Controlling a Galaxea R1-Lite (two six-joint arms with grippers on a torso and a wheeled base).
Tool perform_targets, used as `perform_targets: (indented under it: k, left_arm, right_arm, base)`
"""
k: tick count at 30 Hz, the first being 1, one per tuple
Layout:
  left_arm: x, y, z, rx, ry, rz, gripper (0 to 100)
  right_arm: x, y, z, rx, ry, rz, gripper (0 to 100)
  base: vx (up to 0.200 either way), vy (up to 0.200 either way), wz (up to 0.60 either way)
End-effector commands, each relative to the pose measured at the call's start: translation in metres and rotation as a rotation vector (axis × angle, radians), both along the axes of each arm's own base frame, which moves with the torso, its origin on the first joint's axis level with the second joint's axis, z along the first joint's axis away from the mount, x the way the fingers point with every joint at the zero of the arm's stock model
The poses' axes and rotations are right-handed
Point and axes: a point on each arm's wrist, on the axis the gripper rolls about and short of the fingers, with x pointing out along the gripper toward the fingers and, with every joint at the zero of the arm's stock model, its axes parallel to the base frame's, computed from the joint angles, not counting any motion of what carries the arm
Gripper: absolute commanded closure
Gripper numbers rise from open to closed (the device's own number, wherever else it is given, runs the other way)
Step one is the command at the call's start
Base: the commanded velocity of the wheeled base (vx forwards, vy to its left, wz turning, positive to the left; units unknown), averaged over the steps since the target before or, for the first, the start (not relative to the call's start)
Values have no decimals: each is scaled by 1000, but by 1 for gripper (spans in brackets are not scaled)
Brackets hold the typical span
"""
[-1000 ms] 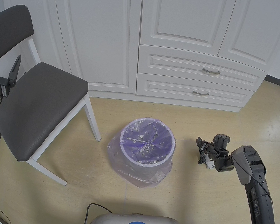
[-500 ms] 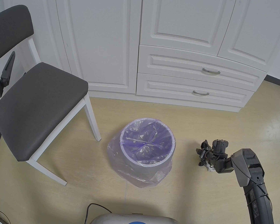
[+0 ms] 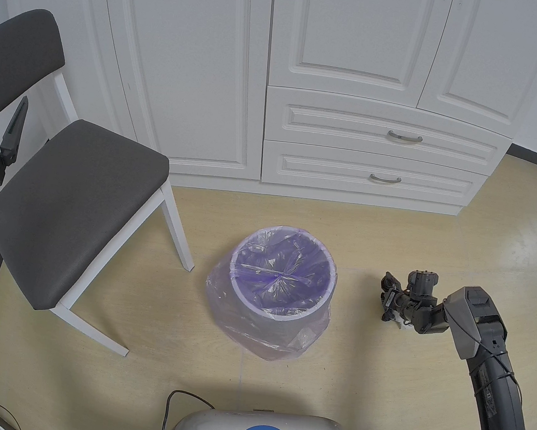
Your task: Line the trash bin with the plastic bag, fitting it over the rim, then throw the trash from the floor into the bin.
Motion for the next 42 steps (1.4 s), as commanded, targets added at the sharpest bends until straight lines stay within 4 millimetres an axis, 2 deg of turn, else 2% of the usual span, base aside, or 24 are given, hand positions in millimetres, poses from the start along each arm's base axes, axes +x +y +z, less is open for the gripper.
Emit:
perform_targets:
  k: [1, 6, 16, 19, 27, 29, 35, 39, 41, 42]
  left_arm:
    - [-1, 0, 0, -1, -2, -3, 0]
    - [-2, 0, 3, -2, -14, -3, 0]
    - [-2, -2, 4, -4, -19, -16, 0]
    - [-9, -6, 8, -12, -42, -53, 0]
    - [-9, -7, 9, -15, -50, -61, 0]
    - [-9, -7, 9, -17, -48, -60, 0]
    - [-9, -7, 10, -17, -50, -63, 0]
    - [-6, -7, 8, -17, -39, -61, 0]
    - [-6, -6, 8, -19, -37, -55, 0]
    - [-6, -6, 8, -19, -37, -55, 0]
  right_arm:
    - [0, 0, -1, 0, 5, 1, 100]
    - [-4, 6, -5, -10, 82, 1, 100]
    - [-4, 12, -4, -71, 90, -16, 100]
    - [-6, 15, -5, -100, 123, -34, 100]
    - [-9, 34, -8, -169, 162, -77, 100]
    - [-11, 44, -7, -202, 173, -101, 100]
    - [-12, 47, -8, -189, 184, -99, 100]
    - [-7, 47, -1, -240, 104, -136, 100]
    - [2, 49, 18, -357, -49, -149, 100]
    - [3, 49, 21, -368, -62, -150, 100]
  base:
    - [0, 0, 0]
    - [0, 0, 0]
    - [0, 0, 0]
    - [0, 0, 0]
    - [0, 0, 0]
    - [0, 0, 0]
    - [0, 0, 0]
    - [0, 0, 0]
    - [0, 0, 0]
    - [0, 0, 0]
